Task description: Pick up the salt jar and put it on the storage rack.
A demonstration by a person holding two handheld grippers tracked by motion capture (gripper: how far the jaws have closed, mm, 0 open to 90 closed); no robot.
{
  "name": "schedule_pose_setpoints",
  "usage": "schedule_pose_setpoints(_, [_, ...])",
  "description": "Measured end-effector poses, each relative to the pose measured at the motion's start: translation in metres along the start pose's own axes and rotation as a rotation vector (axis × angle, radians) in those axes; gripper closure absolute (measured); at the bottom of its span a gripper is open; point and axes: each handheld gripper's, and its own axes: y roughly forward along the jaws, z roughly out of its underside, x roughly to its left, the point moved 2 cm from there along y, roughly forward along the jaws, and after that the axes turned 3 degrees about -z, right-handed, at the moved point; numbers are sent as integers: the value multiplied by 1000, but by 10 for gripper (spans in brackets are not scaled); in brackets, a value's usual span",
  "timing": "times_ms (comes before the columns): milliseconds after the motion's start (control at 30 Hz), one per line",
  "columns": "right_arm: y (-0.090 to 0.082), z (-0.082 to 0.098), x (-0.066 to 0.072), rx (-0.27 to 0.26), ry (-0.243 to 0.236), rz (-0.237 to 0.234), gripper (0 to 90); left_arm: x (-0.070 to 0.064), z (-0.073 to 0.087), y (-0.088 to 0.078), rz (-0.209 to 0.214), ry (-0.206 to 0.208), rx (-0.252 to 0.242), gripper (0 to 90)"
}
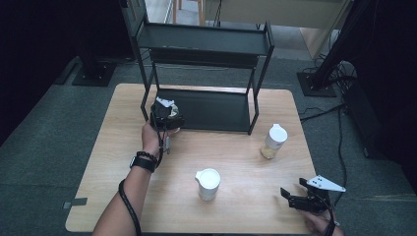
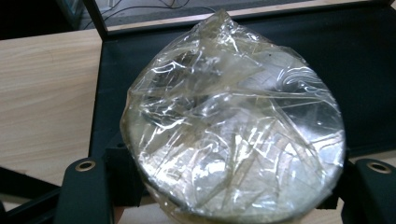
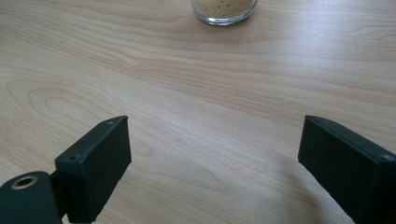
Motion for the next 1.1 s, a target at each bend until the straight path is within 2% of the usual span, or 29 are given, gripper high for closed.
schedule_pose_setpoints(300, [0,0,2,4,-13,-7,65,0,-4,12,-10,5,16,307])
schedule_pose_setpoints(467, [1,0,2,5,-12,-5,61,-1,-7,20,-14,-11,10,307])
schedule_pose_setpoints(600, [1,0,2,7,-16,-4,61,-1,-10,25,-22,-5,3,307])
schedule_pose_setpoints(800, [1,0,2,8,-19,-5,61,2,-14,32,-43,-27,3,307])
schedule_pose_setpoints(967, [1,0,2,8,-17,-3,61,2,-17,36,-64,-21,-7,306])
schedule_pose_setpoints(1067, [1,0,2,7,-14,-3,61,4,-19,37,-62,-30,-12,306])
schedule_pose_setpoints(1100, [1,0,2,6,-13,-3,61,4,-18,38,-57,-30,2,305])
